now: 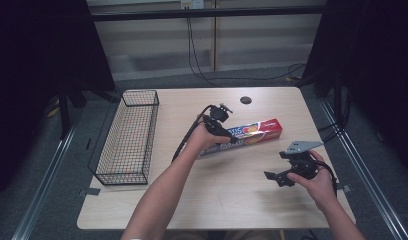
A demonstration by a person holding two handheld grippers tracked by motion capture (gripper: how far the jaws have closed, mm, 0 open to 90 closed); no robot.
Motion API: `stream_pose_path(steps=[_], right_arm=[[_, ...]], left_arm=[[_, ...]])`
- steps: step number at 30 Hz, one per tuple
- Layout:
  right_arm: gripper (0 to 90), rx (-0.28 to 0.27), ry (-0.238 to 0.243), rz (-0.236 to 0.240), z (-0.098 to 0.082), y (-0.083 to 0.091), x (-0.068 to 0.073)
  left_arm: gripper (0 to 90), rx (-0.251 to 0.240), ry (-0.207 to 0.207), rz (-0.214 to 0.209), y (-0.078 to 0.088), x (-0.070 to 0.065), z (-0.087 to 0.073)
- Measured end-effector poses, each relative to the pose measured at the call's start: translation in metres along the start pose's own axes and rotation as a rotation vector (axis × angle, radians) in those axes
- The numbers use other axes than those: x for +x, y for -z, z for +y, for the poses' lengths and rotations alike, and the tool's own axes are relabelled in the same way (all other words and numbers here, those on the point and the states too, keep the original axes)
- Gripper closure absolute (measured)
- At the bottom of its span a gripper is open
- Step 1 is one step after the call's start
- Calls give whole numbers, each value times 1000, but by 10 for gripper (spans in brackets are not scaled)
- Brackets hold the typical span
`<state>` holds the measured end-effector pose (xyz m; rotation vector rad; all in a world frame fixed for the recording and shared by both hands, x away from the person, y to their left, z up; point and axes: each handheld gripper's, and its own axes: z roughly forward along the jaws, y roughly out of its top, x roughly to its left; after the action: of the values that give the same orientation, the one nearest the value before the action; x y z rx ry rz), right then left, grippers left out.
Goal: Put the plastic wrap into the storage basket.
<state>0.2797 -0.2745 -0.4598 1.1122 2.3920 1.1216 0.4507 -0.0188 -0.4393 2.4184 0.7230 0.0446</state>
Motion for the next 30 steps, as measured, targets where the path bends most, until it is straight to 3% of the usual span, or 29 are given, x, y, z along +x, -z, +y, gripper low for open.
stream_pose_path(steps=[15, 21, 26, 28, 30], right_arm=[[26, -7, -8, 7, 0, 1, -2], [26, -5, -6, 2, 0, 1, -3], [27, -8, -4, 5, 0, 1, -2], [27, -4, -4, 4, 0, 2, -2], [28, -9, -2, 6, 0, 2, -3]], left_arm=[[68, 36, -5, 3, -19, 3, 9], [70, 40, 16, -11, -24, 3, 10], [86, 52, -1, -12, -27, 2, 11], [96, 53, -9, -32, -27, 3, 12], [114, 53, 0, -30, -27, 3, 12]])
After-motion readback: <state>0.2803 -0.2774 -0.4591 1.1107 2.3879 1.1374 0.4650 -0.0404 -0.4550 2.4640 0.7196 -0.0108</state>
